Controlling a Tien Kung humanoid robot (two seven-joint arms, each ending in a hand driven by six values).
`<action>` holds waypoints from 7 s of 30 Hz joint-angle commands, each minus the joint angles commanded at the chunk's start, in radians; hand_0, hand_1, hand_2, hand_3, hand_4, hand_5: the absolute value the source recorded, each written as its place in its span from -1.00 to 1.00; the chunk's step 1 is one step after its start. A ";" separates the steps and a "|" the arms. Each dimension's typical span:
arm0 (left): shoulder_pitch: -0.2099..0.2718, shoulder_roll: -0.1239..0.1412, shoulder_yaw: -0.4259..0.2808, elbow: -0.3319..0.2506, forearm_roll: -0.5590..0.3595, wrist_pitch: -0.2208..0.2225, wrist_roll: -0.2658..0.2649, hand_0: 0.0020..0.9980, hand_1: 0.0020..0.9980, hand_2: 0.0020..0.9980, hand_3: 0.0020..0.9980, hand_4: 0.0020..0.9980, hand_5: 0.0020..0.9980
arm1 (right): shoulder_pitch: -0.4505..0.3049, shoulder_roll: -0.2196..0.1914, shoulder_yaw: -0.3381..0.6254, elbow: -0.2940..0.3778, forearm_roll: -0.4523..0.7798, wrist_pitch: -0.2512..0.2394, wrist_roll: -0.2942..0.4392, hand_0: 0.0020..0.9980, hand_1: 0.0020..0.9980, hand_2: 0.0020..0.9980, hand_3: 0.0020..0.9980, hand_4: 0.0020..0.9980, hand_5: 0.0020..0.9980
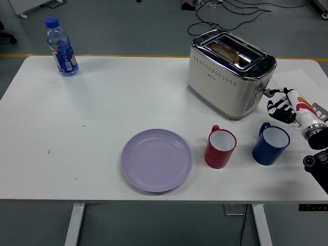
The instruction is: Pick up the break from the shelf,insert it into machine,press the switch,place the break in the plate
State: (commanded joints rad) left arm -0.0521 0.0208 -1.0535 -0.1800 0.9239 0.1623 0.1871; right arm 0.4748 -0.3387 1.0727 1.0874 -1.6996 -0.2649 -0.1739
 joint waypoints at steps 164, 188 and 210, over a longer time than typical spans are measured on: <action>-0.015 0.034 0.084 0.000 -0.074 0.034 -0.021 0.31 0.27 0.25 0.17 -0.33 0.82 | 0.666 0.234 -0.280 -0.452 -0.330 -0.141 0.018 -0.81 -0.50 -0.21 0.02 -0.30 -1.00; 0.004 0.029 0.052 0.000 -0.040 0.031 -0.013 0.31 0.27 0.25 0.17 -0.33 0.83 | 0.641 0.069 -0.221 0.026 -0.267 -0.104 -0.045 -0.83 -0.52 -0.22 0.02 -0.31 -1.00; 0.008 0.023 0.039 0.000 -0.018 0.026 -0.012 0.31 0.27 0.25 0.16 -0.34 0.83 | 0.463 -0.039 -0.404 0.573 0.246 0.114 -0.135 -0.85 -0.54 -0.23 0.01 -0.29 -1.00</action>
State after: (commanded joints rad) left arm -0.0440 0.0437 -1.0149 -0.1800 0.9060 0.1880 0.1748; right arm 0.9379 -0.3776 0.6683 1.6604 -1.4534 -0.1510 -0.3091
